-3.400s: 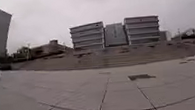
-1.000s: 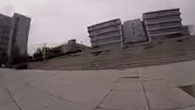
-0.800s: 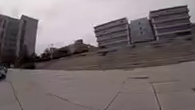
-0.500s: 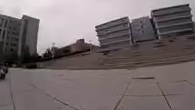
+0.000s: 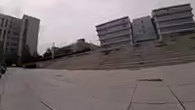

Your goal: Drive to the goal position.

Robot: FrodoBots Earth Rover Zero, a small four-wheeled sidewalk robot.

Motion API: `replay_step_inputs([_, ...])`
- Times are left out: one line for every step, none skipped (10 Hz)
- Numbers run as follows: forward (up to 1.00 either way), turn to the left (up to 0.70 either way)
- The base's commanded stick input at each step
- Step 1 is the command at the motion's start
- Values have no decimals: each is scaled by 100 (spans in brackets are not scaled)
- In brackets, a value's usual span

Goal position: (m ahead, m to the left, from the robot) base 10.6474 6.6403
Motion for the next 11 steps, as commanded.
replay_step_inputs([70, 33])
replay_step_inputs([70, 35])
replay_step_inputs([70, 35])
replay_step_inputs([70, 35])
replay_step_inputs([70, 35])
replay_step_inputs([70, 24])
replay_step_inputs([70, 9])
replay_step_inputs([70, 0])
replay_step_inputs([70, 0])
replay_step_inputs([70, 0])
replay_step_inputs([70, 0])
